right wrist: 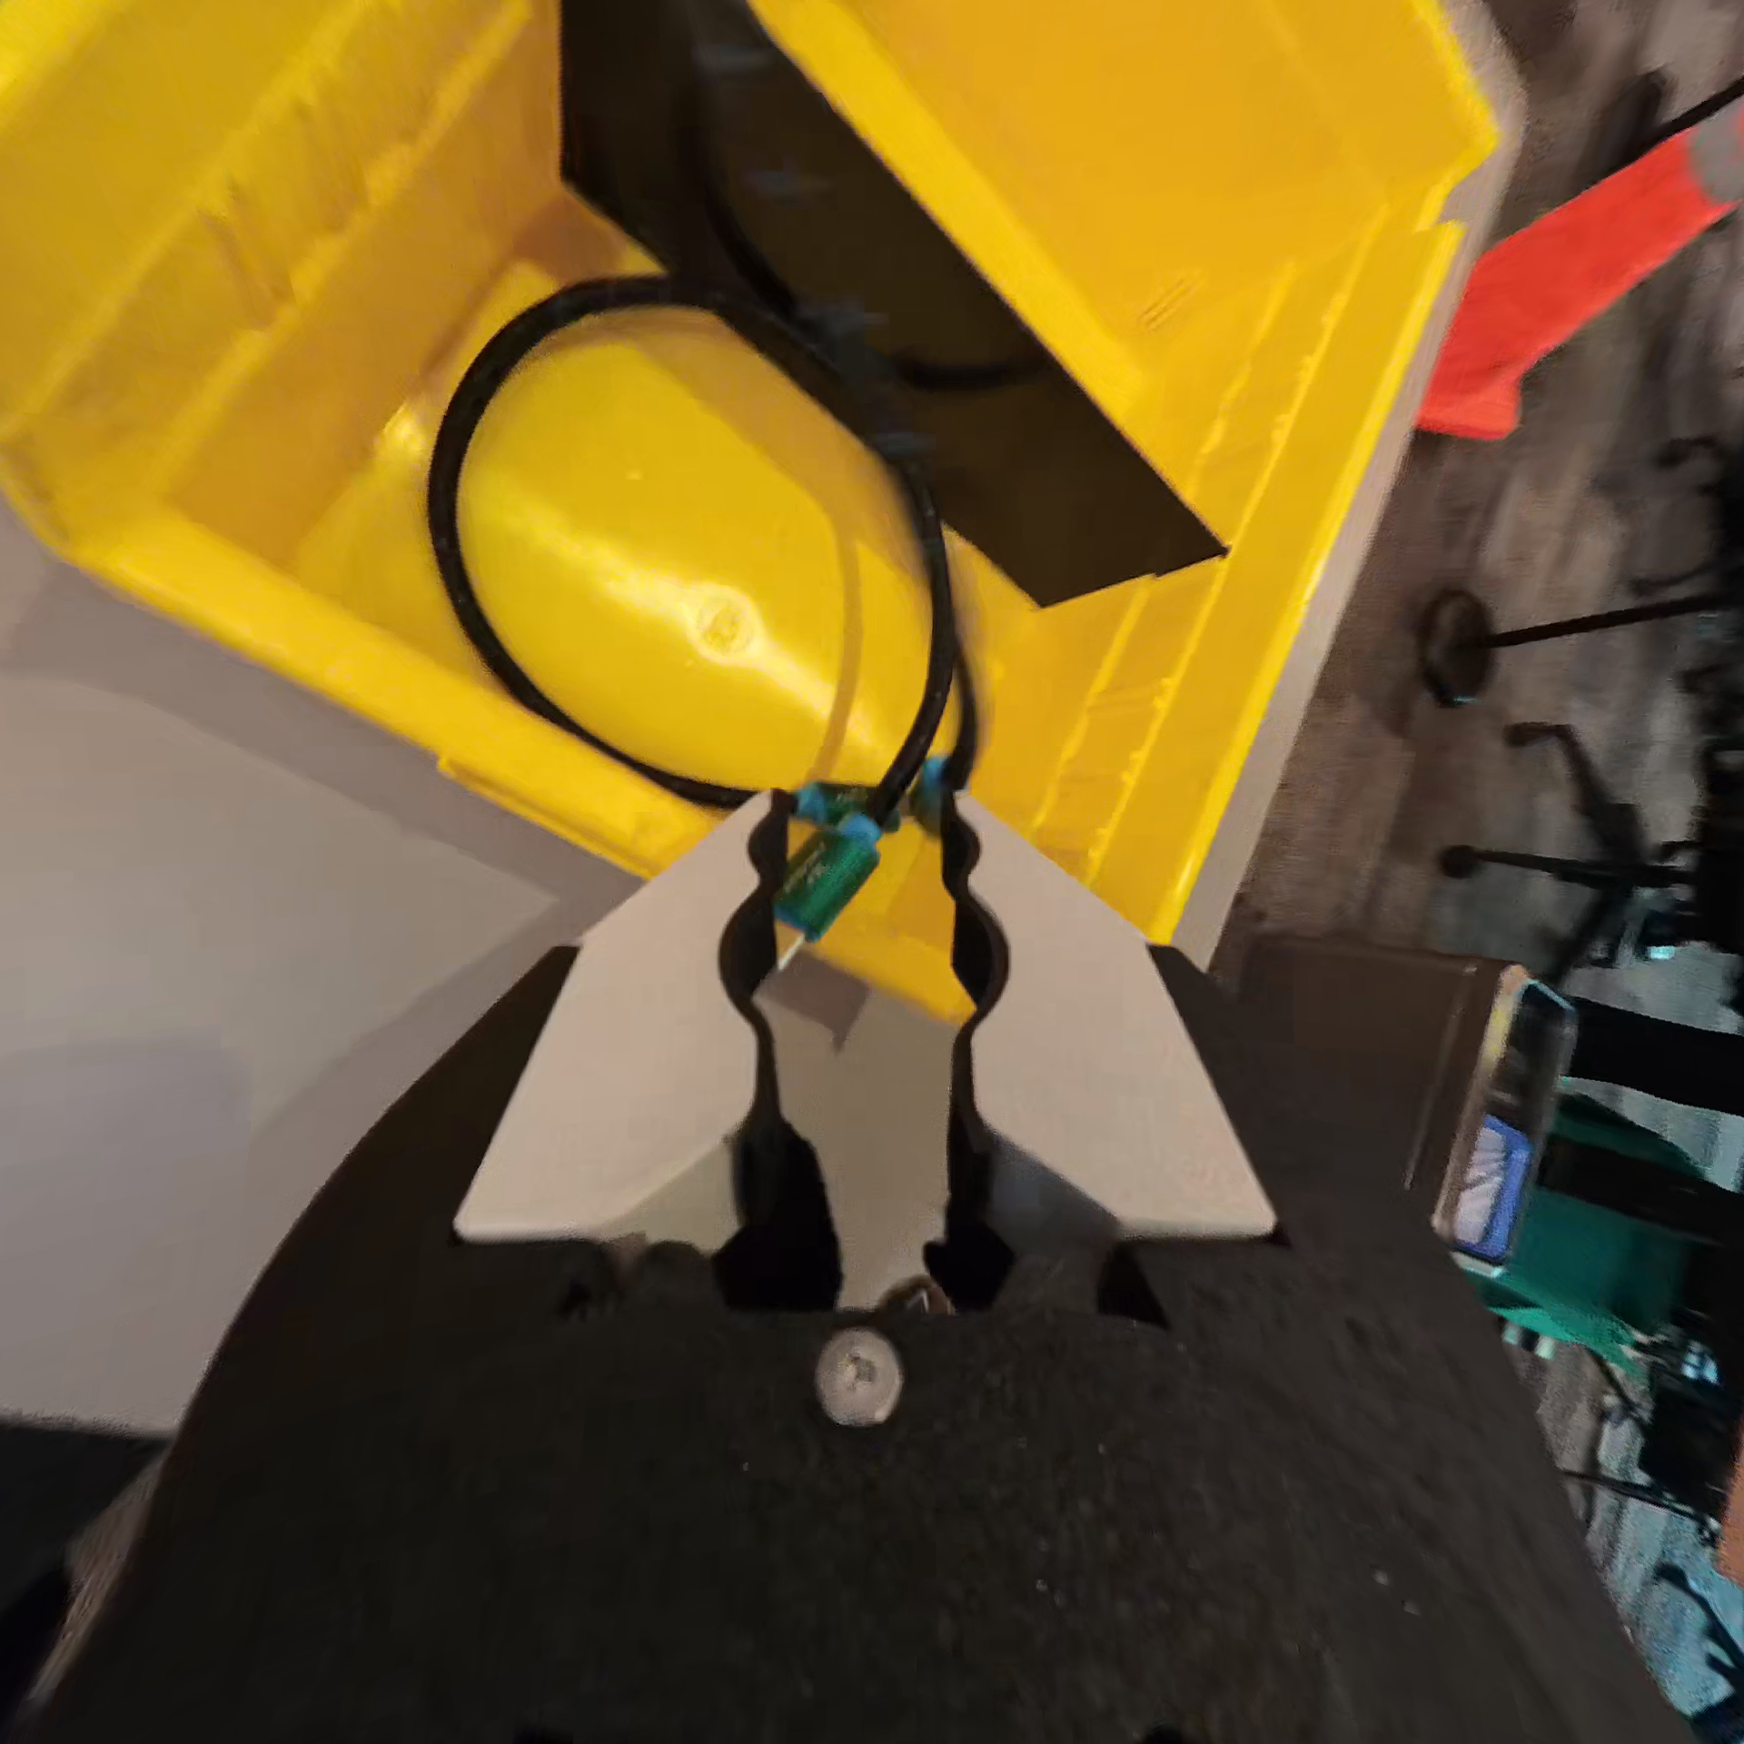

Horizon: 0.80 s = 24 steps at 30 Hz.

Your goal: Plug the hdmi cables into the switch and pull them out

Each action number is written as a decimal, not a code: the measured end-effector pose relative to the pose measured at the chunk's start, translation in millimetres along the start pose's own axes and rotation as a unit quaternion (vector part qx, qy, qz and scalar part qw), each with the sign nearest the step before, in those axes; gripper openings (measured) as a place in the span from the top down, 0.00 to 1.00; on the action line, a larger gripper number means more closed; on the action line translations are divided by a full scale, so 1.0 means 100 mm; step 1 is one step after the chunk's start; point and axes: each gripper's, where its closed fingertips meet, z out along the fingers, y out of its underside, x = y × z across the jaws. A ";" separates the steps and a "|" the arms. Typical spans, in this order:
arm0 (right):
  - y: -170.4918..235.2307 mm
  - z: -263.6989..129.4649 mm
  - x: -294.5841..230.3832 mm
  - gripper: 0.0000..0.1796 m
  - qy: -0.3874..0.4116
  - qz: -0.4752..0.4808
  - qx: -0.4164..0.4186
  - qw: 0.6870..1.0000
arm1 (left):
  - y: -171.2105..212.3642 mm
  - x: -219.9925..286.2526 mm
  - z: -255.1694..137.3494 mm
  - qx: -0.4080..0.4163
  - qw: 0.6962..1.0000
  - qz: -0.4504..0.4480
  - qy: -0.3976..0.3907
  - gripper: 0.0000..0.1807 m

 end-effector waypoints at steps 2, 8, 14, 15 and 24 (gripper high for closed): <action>0.11 -0.04 0.01 0.78 -0.030 -0.005 -0.021 0.999 | 0.00 0.01 0.00 0.000 1.000 0.001 0.001 0.74; -0.19 -0.22 -0.05 0.76 -0.062 -0.006 0.063 0.996 | 0.01 0.01 0.01 -0.002 1.000 0.003 0.001 0.74; -0.94 -0.08 -0.22 0.76 -0.019 -0.075 0.149 0.986 | 0.01 0.01 0.01 -0.003 1.000 0.003 0.002 0.74; -0.95 0.03 -0.19 0.81 -0.001 -0.087 0.128 0.988 | 0.01 0.01 0.00 -0.002 1.000 0.003 0.002 0.74; -0.99 -0.18 0.30 0.97 0.083 -0.069 0.147 0.983 | 0.01 0.02 -0.01 -0.001 1.000 0.002 0.007 0.74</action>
